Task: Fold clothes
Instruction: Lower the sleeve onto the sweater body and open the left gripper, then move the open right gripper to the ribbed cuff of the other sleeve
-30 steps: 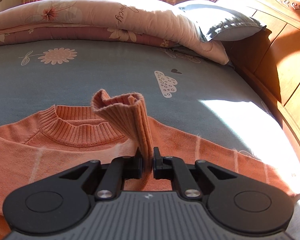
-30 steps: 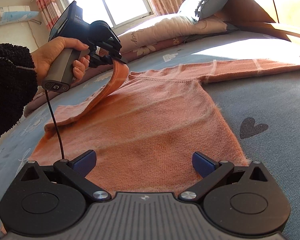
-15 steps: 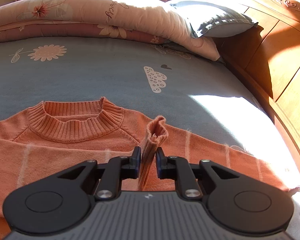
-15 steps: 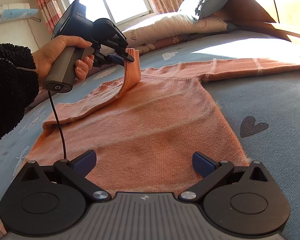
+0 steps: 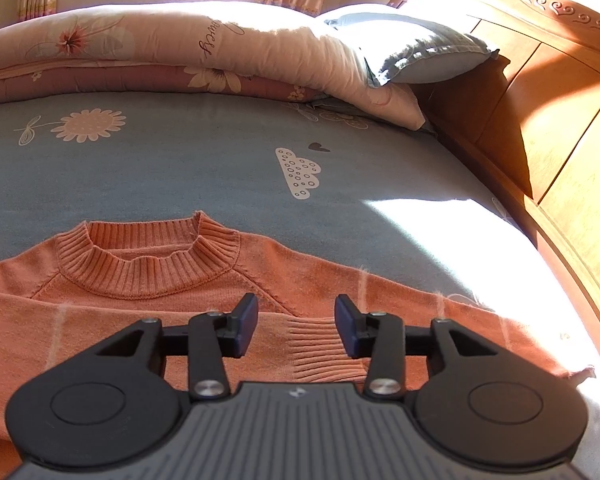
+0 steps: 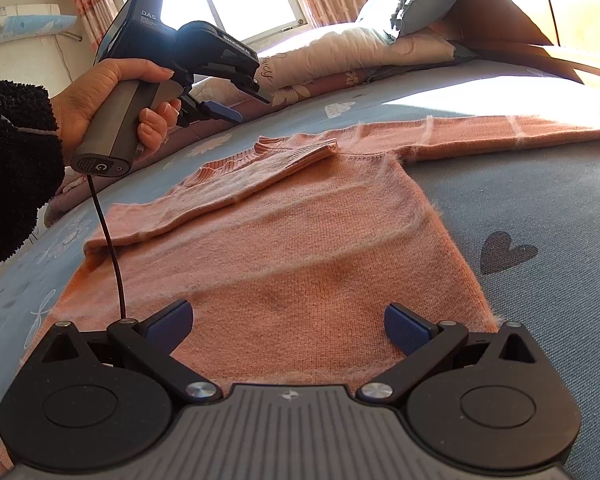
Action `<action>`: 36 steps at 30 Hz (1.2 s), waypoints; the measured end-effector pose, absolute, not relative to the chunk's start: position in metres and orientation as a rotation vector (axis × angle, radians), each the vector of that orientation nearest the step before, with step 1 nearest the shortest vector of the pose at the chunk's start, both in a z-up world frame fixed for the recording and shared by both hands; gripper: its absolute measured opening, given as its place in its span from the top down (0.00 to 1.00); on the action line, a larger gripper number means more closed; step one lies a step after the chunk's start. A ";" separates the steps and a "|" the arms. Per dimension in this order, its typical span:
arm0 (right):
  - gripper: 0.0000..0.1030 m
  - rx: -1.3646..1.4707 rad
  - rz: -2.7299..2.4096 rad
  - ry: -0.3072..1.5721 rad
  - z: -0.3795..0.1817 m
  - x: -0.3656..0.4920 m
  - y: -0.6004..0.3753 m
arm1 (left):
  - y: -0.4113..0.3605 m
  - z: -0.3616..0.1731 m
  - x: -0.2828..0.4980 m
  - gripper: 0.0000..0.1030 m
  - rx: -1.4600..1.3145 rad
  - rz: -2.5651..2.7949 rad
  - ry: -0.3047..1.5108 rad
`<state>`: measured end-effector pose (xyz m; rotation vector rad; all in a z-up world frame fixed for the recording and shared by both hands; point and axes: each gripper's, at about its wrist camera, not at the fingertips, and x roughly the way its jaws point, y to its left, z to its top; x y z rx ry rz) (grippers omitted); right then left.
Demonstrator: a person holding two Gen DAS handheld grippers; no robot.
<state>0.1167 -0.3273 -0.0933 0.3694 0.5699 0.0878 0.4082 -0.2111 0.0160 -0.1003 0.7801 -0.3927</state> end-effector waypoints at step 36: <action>0.00 0.416 0.095 0.522 -0.103 0.118 -0.331 | 0.045 -0.054 0.325 0.27 0.065 -0.126 0.780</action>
